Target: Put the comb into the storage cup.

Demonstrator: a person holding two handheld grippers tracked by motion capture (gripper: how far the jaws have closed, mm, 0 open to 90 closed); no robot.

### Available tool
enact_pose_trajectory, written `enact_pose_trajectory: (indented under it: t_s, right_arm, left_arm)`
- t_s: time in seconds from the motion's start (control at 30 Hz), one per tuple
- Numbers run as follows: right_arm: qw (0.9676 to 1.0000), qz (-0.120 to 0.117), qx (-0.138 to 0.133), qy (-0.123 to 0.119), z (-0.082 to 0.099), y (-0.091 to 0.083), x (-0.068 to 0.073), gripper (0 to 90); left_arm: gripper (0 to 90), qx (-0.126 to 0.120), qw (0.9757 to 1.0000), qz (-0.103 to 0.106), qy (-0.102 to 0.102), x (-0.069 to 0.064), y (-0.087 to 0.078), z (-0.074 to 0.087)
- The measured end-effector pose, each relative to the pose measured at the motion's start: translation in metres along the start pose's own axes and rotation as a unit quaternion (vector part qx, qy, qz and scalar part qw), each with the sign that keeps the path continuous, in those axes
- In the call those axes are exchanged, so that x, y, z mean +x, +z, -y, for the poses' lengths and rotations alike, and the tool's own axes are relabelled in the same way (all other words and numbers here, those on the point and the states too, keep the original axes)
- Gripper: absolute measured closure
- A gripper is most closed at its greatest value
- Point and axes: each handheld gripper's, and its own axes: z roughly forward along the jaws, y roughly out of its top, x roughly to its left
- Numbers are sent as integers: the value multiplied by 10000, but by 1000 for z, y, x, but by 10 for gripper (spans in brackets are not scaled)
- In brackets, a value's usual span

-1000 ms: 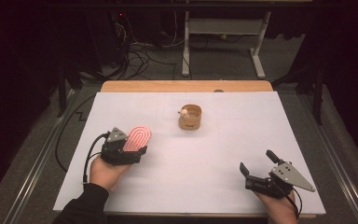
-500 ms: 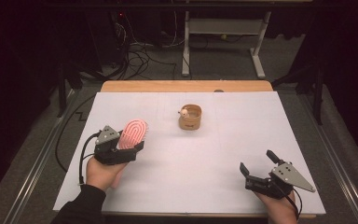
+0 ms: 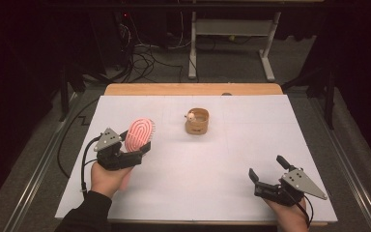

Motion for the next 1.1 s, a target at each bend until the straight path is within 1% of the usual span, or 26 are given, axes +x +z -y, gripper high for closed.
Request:
enact_pose_trajectory:
  t_s: [0.1, 0.2, 0.37, 0.53, 0.57, 0.6, 0.63, 0.73, 0.83, 0.87, 1.07, 1.1]
  right_arm:
    - [10000, -6, -6, -8, 0, 0, 0, 2]
    - [10000, -13, -3, -6, 0, 0, 1, 2]
    - [10000, -22, 3, -24, 0, 0, 1, 2]
    - [10000, -34, 23, -35, 1, 1, 3, 2]
    - [10000, -34, 23, -35, 1, 1, 3, 2]
    - [10000, -28, 33, -36, 1, 2, 3, 2]
    - [10000, -29, 38, -34, 1, 2, 3, 2]
    - [10000, -31, 53, -45, 2, 2, 3, 2]
    - [10000, -32, 62, -40, 2, 2, 3, 2]
    - [10000, -32, 62, -40, 2, 2, 3, 2]
    - [10000, -31, 81, -46, 3, 4, 4, 2]
    - [10000, -31, 81, -46, 3, 4, 4, 2]
  left_arm:
    - [184, -58, 10000, 17, 74, -4, 1, -3]
    - [184, -93, 9999, 68, 107, -8, 4, -4]
    - [183, -157, 9997, 163, 102, -12, 9, -5]
    - [183, -206, 9991, 344, 132, -17, 17, -7]
    - [183, -217, 9990, 367, 141, -19, 18, -7]
    - [183, -222, 9988, 381, 194, -22, 21, -8]
    - [184, -222, 9988, 381, 194, -22, 21, -8]
    - [183, -226, 9983, 450, 285, -28, 26, -9]
    - [183, -242, 9974, 601, 326, -36, 33, -12]
    - [183, -242, 9974, 601, 326, -36, 33, -12]
    - [183, -307, 9950, 831, 468, -48, 45, -16]
    - [183, -307, 9950, 831, 468, -48, 45, -16]
